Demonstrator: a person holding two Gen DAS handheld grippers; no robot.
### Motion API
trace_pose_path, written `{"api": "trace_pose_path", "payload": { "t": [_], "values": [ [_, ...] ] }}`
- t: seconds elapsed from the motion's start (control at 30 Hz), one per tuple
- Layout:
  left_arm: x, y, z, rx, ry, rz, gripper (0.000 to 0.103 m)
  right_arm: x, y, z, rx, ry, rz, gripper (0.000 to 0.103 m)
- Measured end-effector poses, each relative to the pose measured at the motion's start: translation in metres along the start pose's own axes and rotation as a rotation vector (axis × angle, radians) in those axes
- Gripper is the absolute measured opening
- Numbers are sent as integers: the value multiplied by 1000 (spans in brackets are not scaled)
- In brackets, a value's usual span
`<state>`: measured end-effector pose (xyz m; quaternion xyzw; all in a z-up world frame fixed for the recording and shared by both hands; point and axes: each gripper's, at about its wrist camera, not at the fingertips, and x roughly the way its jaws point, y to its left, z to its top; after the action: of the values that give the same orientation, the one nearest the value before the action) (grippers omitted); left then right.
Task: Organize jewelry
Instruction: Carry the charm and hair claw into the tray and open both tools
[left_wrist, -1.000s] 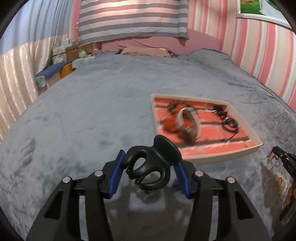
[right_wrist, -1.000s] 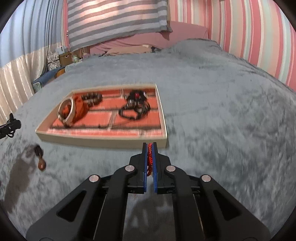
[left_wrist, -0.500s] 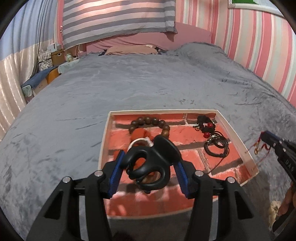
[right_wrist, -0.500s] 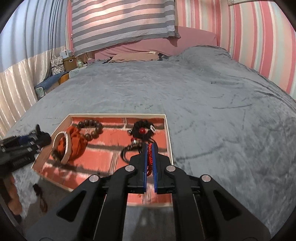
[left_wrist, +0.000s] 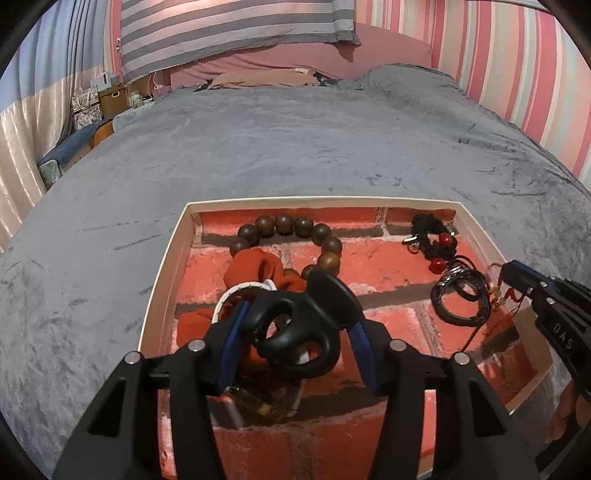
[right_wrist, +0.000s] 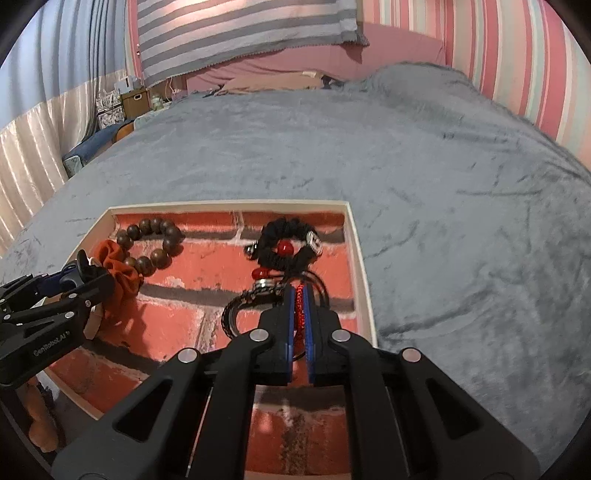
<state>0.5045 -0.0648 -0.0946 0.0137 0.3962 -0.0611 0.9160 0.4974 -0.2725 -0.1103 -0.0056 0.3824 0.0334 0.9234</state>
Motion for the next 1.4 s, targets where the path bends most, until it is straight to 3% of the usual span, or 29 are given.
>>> {"api": "trace_pose_path", "payload": {
  "t": [0.47,0.57,0.63,0.77,0.9,1.03,1.4],
  "values": [
    [-3,0,-2,13,4,-29,53,26,5,-13,-17,86,-7,6],
    [-7,0,-2,11,4,-34,59,23,6,-11,-24,88,-6,17],
    [-10,0,-1,3,8,-51,59,19,6,-10,-33,78,-9,30],
    [-16,0,-3,-8,17,-80,60,11,4,-7,-38,66,-14,33],
    [-28,-4,-8,-9,19,-110,69,-3,3,-4,-40,35,-17,50],
    [-36,-7,-15,-10,30,-128,69,-16,2,-1,-48,15,-21,57],
    [-85,0,-26,0,-38,-103,74,-76,-1,-1,-61,-64,-40,82]
  ]
}}
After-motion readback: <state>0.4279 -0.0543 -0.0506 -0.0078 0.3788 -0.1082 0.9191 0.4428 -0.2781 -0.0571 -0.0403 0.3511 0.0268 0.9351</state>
